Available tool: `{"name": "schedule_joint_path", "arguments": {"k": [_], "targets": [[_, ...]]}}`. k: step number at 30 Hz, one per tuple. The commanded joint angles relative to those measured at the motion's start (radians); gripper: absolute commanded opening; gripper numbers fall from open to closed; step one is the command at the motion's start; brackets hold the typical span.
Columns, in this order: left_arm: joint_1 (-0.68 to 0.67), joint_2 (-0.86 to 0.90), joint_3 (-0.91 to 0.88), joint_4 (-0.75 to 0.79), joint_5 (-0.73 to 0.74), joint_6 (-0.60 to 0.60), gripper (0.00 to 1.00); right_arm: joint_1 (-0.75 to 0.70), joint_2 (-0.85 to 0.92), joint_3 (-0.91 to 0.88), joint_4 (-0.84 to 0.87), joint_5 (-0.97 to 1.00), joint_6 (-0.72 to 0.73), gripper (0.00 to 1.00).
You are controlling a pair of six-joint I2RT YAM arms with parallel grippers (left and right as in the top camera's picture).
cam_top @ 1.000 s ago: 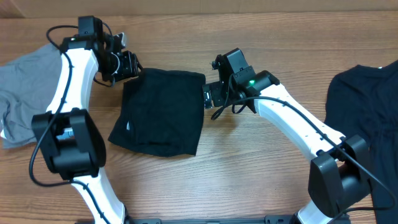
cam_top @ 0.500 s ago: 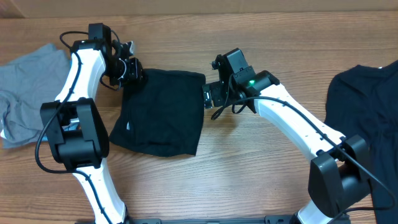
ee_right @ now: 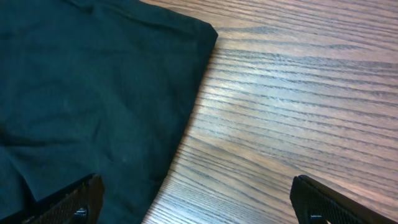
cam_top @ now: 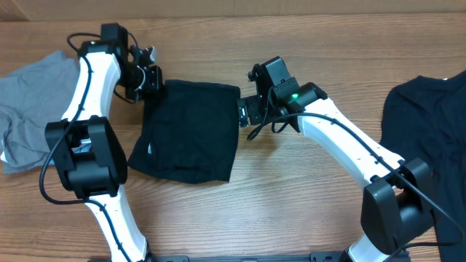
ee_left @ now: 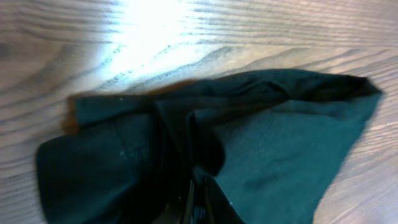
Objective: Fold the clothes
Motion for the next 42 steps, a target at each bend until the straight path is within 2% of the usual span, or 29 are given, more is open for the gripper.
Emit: {"name": "schedule_joint_path", "arguments": {"k": [1,5,8,16,17,18,19,20,22,23,27,31,33,34,35,36,37,38,40,42], "targets": [[0.019,-0.004,0.089,-0.041,-0.072,0.001,0.09,0.003,-0.003,-0.006,0.004,0.006,0.008,1.00],[0.017,-0.003,0.095,-0.084,-0.176,-0.016,0.07,0.003,-0.003,-0.006,0.004,0.006,0.007,1.00],[0.017,-0.003,0.089,-0.101,-0.267,-0.078,0.05,0.003,-0.003,-0.006,0.003,0.006,0.007,1.00],[0.013,-0.003,0.066,-0.102,-0.394,-0.186,0.08,0.003,-0.003,-0.006,-0.001,0.006,0.007,1.00],[0.010,-0.003,0.037,-0.098,-0.445,-0.224,0.10,0.003,-0.003,-0.006,-0.002,0.006,0.008,0.99],[0.010,-0.003,0.028,-0.101,-0.470,-0.237,0.18,0.003,-0.003,-0.006,-0.004,0.005,0.008,0.98],[0.010,-0.003,0.027,-0.107,-0.489,-0.247,0.33,0.003,-0.003,-0.006,-0.008,0.000,0.007,0.97],[0.011,-0.003,0.027,-0.115,-0.513,-0.260,0.43,0.003,-0.003,-0.006,-0.009,-0.003,0.007,0.96],[0.011,-0.006,0.046,-0.142,-0.540,-0.286,0.56,0.003,-0.006,-0.004,-0.012,-0.019,0.007,0.95],[0.011,-0.006,0.064,-0.159,-0.549,-0.304,0.58,0.003,-0.009,-0.004,-0.012,-0.032,0.007,0.95],[0.003,-0.017,0.170,-0.242,-0.552,-0.372,0.59,0.003,-0.035,-0.004,0.000,-0.119,0.007,0.95],[-0.032,-0.037,0.265,-0.294,-0.505,-0.354,0.61,0.003,-0.042,-0.004,0.019,-0.251,0.008,0.95],[-0.051,-0.043,0.284,-0.304,-0.376,-0.261,0.66,0.003,-0.040,-0.004,0.019,-0.304,0.007,0.86],[-0.056,-0.043,0.285,-0.307,-0.298,-0.206,0.67,0.003,-0.040,-0.004,0.019,-0.326,0.007,0.71],[-0.063,-0.043,0.284,-0.314,-0.163,-0.113,0.67,0.003,-0.040,-0.004,0.020,-0.362,0.007,0.47],[-0.069,-0.042,0.278,-0.319,-0.052,-0.036,0.66,0.003,-0.040,-0.005,0.023,-0.391,0.007,0.15],[-0.074,-0.042,0.266,-0.322,0.047,0.044,0.63,0.003,-0.040,-0.005,0.023,-0.424,0.007,0.04],[-0.079,-0.042,0.254,-0.327,0.117,0.111,0.56,0.003,-0.040,-0.005,0.024,-0.448,0.006,0.04],[-0.084,-0.042,0.222,-0.322,0.165,0.167,0.34,0.003,-0.040,-0.009,0.023,-0.538,-0.011,0.04],[-0.084,-0.042,0.169,-0.292,0.170,0.176,0.04,0.006,-0.040,-0.021,0.037,-0.602,-0.012,0.04]]}}
